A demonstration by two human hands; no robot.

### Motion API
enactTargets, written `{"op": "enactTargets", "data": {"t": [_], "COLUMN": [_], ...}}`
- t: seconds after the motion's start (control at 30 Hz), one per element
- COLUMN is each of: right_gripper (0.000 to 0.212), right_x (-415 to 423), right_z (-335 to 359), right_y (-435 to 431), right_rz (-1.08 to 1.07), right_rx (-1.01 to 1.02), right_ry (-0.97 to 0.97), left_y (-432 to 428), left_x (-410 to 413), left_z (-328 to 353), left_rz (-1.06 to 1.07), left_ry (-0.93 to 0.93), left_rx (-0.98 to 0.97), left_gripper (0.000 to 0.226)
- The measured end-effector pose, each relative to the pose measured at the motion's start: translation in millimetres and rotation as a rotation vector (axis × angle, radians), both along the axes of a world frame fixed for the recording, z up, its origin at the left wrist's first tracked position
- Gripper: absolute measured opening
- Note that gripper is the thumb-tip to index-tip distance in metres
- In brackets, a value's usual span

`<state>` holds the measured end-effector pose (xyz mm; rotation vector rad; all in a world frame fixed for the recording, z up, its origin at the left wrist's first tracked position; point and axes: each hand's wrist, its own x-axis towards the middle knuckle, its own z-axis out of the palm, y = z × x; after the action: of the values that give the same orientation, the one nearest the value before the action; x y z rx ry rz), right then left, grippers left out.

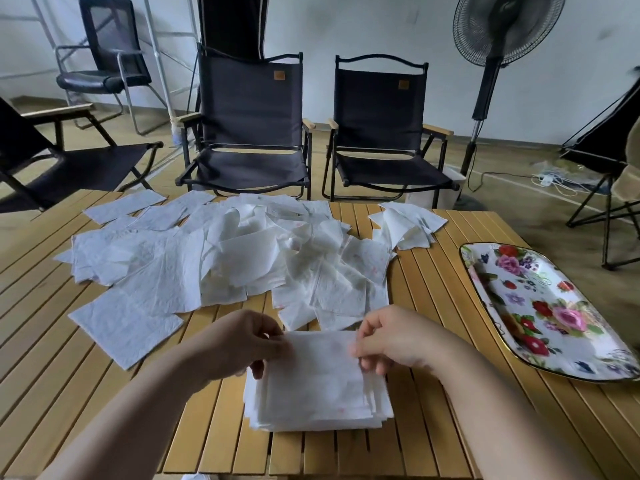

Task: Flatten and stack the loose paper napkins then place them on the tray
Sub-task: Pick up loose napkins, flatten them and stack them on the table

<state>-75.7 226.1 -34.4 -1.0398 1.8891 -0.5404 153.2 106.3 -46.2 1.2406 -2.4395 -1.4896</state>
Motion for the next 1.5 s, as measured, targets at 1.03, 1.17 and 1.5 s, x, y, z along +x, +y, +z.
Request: {"op": "enactTargets", "data": {"t": [1.03, 1.17, 1.5], "right_gripper": [0.012, 0.01, 0.014], "right_x": [-6, -4, -11], "right_z": [-41, -41, -39], "right_y": [-42, -44, -43], "right_rz": [-0.023, -0.042, -0.097], "right_rx": [-0.268, -0.277, -0.359], "right_ry": [0.411, 0.416, 0.257], "left_y": [-23, -21, -23], "left_x": [-7, -8, -7], "left_z": [-16, -14, -15], "left_rz": [0.184, 0.176, 0.171], "left_ry": [0.018, 0.014, 0.016], "left_rx": [-0.331, -0.335, -0.368], "left_gripper": [0.024, 0.022, 0.019]}}
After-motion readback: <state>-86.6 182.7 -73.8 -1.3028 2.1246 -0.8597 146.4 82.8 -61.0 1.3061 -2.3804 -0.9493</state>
